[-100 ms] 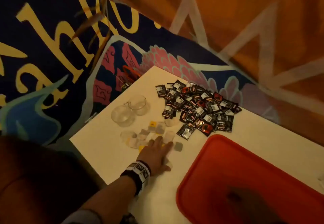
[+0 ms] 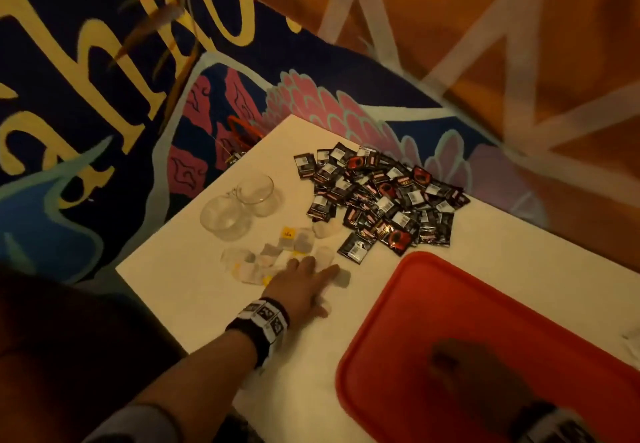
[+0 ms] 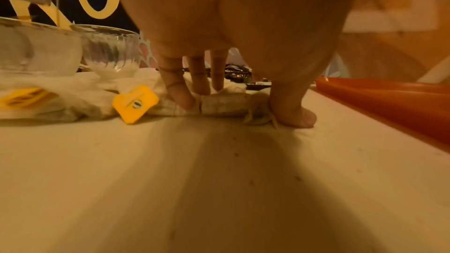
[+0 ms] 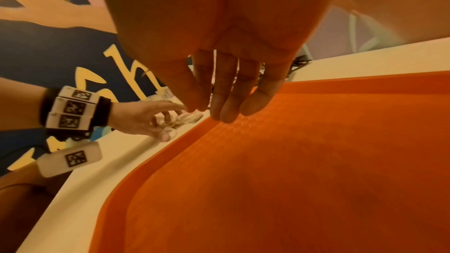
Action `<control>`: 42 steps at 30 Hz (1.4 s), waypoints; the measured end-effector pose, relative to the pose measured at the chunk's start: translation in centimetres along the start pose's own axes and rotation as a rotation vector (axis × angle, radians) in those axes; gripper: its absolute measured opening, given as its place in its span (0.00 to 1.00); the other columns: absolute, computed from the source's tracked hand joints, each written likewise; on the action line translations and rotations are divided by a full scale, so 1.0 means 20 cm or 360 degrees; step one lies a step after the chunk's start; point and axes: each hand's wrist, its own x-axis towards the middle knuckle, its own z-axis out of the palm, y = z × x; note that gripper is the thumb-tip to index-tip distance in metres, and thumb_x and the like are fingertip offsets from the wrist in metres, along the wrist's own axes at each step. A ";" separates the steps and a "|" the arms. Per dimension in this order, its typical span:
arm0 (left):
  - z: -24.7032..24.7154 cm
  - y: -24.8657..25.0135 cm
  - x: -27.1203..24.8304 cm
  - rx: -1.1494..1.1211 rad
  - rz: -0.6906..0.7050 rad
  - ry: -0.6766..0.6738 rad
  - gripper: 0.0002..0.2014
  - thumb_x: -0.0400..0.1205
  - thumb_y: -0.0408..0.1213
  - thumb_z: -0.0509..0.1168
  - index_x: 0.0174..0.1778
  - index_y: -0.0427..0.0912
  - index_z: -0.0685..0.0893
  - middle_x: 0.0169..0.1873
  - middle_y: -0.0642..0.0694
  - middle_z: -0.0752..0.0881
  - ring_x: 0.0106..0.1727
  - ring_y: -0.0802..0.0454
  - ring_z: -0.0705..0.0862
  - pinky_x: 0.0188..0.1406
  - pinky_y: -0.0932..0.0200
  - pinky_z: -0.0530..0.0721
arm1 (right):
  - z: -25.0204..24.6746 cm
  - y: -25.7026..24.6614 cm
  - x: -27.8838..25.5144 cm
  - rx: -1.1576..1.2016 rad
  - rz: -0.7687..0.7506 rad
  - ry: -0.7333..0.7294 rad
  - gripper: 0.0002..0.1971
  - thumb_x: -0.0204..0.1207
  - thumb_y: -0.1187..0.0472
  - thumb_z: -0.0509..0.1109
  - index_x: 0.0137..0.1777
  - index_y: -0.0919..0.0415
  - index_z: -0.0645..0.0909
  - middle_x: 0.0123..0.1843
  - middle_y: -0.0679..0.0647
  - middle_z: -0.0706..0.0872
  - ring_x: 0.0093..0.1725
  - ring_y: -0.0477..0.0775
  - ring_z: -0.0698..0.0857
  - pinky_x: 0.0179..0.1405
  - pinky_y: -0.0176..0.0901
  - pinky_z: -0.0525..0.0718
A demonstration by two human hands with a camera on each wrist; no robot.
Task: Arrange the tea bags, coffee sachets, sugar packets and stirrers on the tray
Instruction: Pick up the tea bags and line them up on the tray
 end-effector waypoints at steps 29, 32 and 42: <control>-0.19 0.18 0.14 -0.1027 0.0677 0.0678 0.05 0.80 0.38 0.72 0.47 0.44 0.82 0.40 0.57 0.87 0.34 0.59 0.85 0.31 0.63 0.84 | -0.04 0.17 0.22 0.0075 -0.0585 0.0413 0.01 0.76 0.50 0.75 0.45 0.41 0.87 0.41 0.30 0.88 0.44 0.31 0.85 0.50 0.29 0.80; -0.17 0.29 0.09 -0.1205 0.0829 0.0764 0.06 0.81 0.39 0.72 0.49 0.46 0.82 0.41 0.55 0.88 0.37 0.57 0.87 0.31 0.62 0.84 | -0.05 0.14 0.14 0.0288 -0.0538 0.0586 0.02 0.76 0.53 0.76 0.46 0.45 0.87 0.39 0.43 0.91 0.39 0.39 0.88 0.50 0.41 0.85; -0.16 0.76 0.09 -0.2292 0.1244 0.0430 0.08 0.83 0.31 0.66 0.57 0.40 0.78 0.49 0.40 0.87 0.45 0.46 0.87 0.39 0.53 0.88 | 0.03 0.07 0.06 0.1418 -0.0402 0.0927 0.23 0.71 0.60 0.80 0.65 0.60 0.80 0.55 0.58 0.91 0.51 0.53 0.91 0.51 0.51 0.90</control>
